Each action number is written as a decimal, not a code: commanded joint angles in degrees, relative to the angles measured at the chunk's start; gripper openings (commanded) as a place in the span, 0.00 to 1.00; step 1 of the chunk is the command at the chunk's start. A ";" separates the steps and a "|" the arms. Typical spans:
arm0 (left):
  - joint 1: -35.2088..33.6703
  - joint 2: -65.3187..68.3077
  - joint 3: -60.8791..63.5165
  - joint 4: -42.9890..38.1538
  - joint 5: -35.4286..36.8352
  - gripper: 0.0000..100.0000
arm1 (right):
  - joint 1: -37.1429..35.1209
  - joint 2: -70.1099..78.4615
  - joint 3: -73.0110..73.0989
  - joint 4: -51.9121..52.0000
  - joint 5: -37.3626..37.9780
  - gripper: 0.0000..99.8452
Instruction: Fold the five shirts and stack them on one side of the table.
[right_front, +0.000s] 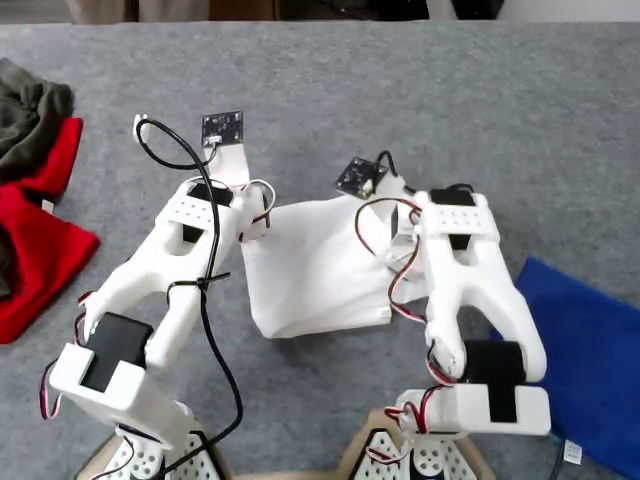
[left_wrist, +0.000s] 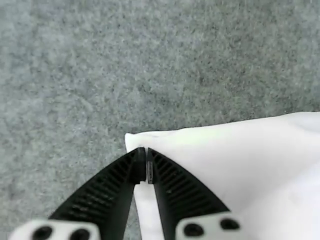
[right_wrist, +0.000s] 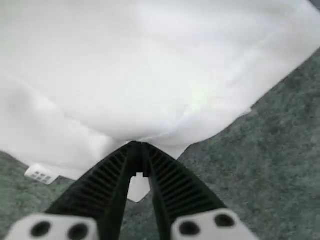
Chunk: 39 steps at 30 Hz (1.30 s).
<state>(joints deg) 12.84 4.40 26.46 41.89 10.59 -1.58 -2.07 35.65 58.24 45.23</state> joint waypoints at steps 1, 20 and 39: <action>-0.44 -0.13 -2.73 0.18 -0.79 0.03 | 1.80 -0.92 1.10 -0.35 0.44 0.01; -0.88 -2.42 -5.71 6.07 -6.59 0.03 | 8.92 -12.97 5.41 0.88 5.98 0.01; 2.99 -37.14 14.68 20.22 -11.78 0.03 | 9.80 -17.98 1.89 6.24 -10.81 0.01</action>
<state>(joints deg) 12.04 -26.02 38.86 59.12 -0.92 8.00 -17.63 40.22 67.30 36.18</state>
